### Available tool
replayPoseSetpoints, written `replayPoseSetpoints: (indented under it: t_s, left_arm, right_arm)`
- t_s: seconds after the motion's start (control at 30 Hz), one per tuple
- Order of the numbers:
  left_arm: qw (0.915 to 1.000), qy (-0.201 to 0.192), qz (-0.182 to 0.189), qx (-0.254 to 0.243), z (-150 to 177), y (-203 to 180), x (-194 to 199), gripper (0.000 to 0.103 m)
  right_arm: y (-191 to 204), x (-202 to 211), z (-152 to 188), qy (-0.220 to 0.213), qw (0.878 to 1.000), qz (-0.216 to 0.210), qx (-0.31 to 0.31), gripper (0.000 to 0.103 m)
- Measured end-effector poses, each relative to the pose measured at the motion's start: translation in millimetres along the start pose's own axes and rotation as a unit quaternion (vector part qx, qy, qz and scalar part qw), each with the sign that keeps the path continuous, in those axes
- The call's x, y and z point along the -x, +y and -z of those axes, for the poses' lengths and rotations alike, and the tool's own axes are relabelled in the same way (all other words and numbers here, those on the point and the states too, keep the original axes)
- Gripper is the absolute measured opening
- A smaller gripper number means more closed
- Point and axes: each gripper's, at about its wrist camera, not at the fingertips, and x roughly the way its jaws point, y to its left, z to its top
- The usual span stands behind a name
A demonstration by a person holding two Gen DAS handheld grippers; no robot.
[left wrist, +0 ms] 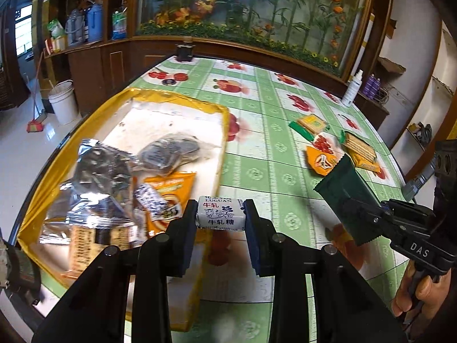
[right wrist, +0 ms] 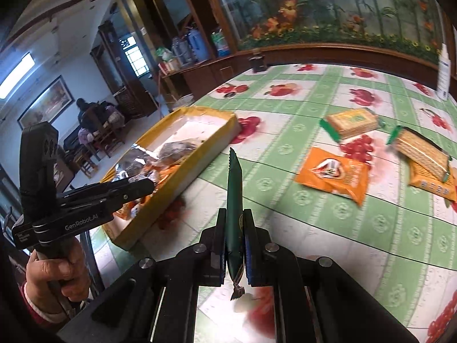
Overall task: Organize snacks
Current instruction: 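Carry both items into the yellow-rimmed tray and open both tools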
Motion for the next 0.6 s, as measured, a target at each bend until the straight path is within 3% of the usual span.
replayPoseSetpoints:
  t_s: [0.6]
  left_arm:
    - [0.9975, -0.006, -0.056, 0.041, 1.0, 60.6, 8.3, 0.029]
  right_arm:
    - [67.3, -48.3, -28.2, 0.020, 0.997, -0.064, 0.044, 0.009]
